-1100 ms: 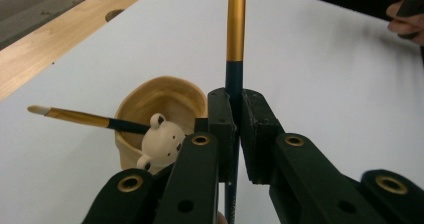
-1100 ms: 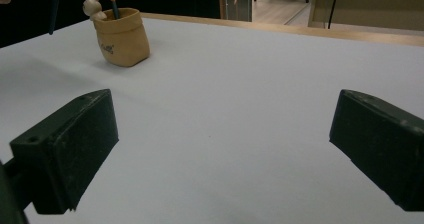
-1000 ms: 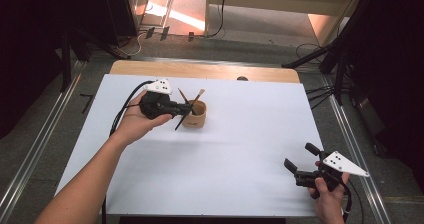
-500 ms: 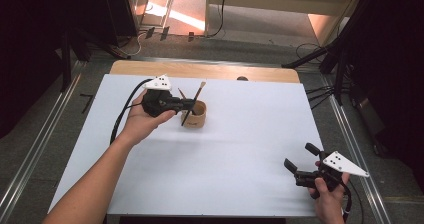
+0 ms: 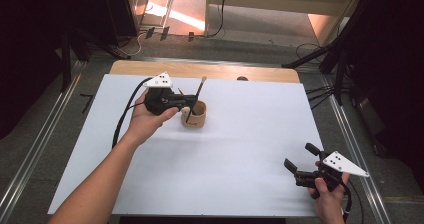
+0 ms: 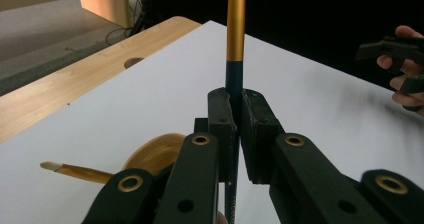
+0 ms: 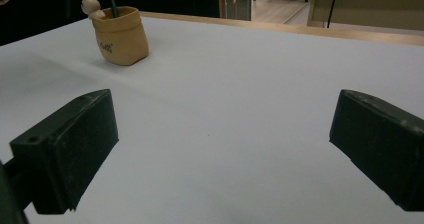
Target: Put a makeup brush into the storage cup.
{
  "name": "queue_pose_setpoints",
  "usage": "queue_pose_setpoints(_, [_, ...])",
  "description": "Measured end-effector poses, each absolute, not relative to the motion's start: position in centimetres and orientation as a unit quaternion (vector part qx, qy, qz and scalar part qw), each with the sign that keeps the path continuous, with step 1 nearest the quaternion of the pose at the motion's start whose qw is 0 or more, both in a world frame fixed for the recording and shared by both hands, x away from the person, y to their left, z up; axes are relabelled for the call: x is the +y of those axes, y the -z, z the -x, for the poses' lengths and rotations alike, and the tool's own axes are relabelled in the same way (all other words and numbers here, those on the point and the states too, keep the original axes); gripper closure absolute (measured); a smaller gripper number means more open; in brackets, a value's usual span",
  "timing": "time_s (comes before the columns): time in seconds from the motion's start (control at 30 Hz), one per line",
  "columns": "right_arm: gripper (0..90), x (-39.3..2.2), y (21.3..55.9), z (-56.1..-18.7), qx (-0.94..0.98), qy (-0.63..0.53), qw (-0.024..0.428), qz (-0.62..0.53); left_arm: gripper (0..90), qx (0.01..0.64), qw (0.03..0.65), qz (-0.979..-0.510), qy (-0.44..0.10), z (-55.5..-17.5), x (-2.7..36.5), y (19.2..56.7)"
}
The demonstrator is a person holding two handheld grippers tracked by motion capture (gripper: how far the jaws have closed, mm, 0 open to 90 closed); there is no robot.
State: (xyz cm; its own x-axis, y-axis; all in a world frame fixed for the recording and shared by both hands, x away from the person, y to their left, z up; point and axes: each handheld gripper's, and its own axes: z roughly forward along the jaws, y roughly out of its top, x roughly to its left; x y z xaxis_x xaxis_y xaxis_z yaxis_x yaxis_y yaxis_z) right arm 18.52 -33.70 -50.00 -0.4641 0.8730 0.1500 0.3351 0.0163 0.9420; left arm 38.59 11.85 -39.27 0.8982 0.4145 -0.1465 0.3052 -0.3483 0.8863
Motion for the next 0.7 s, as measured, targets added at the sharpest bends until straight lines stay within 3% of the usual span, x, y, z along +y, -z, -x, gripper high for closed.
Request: queue_pose_setpoints(0.7, [0.0, -33.77, 50.01, -18.50, 0.668, -0.535, 0.252, -0.452, 84.7, 0.249, 0.558, -0.788, -0.074, -38.91, 11.20, 39.59])
